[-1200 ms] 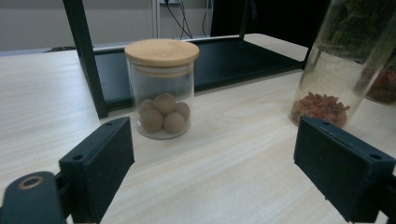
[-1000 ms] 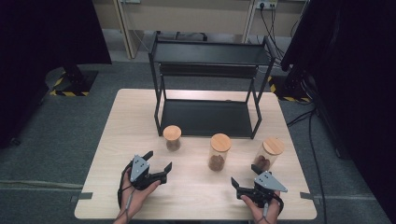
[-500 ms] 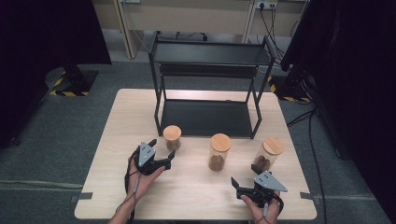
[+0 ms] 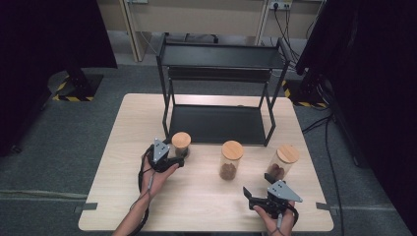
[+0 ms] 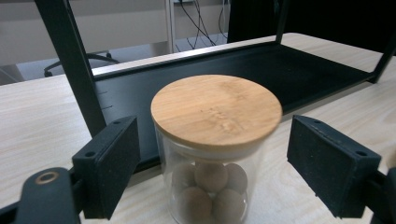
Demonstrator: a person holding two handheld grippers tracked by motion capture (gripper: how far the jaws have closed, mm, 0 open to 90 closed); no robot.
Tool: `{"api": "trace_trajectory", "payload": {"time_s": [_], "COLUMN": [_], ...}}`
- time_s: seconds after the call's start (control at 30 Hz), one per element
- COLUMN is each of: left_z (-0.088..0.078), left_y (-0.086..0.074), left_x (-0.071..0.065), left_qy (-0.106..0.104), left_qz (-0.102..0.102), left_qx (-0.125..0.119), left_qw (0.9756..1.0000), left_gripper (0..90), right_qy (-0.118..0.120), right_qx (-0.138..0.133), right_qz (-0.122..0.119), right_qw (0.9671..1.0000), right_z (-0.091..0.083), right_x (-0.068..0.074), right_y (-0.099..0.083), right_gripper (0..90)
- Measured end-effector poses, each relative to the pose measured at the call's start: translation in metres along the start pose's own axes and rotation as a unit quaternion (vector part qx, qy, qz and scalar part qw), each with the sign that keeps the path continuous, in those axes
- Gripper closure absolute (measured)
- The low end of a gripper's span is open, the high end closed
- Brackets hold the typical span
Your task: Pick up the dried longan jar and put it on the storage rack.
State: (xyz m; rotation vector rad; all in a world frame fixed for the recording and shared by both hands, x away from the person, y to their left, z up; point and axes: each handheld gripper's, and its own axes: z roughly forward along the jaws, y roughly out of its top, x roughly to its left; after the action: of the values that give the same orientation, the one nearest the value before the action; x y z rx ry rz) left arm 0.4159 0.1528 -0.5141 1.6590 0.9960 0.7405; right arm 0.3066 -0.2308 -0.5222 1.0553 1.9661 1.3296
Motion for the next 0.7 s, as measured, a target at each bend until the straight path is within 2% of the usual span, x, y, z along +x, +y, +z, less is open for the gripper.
{"api": "trace_trajectory", "payload": {"time_s": [0.1, 0.33, 0.53, 0.7], "left_z": [0.005, 0.015, 0.020, 0.020], "left_y": [0.001, 0.001, 0.001, 0.001], "left_x": [0.000, -0.002, -0.001, -0.001], "left_qy": [0.003, 0.001, 0.002, 0.000], "left_qz": [-0.002, 0.008, 0.011, 0.004], "left_qx": [0.004, 0.011, 0.015, 0.014], "left_qw": [1.0000, 0.9999, 0.9998, 0.9999], "left_gripper": [17.7, 19.2, 24.9, 25.6], "right_qy": [0.000, 0.000, 0.000, 0.001], "right_qx": [0.000, 0.001, 0.002, 0.002], "right_qz": [-0.001, -0.003, -0.005, -0.005], "right_qw": [1.0000, 1.0000, 1.0000, 1.0000], "right_z": [0.000, 0.000, 0.000, 0.000], "right_x": [0.000, 0.001, 0.001, 0.001], "right_y": [0.000, 0.000, 0.000, 0.000], "right_gripper": [5.1, 5.1, 5.1, 5.1]}}
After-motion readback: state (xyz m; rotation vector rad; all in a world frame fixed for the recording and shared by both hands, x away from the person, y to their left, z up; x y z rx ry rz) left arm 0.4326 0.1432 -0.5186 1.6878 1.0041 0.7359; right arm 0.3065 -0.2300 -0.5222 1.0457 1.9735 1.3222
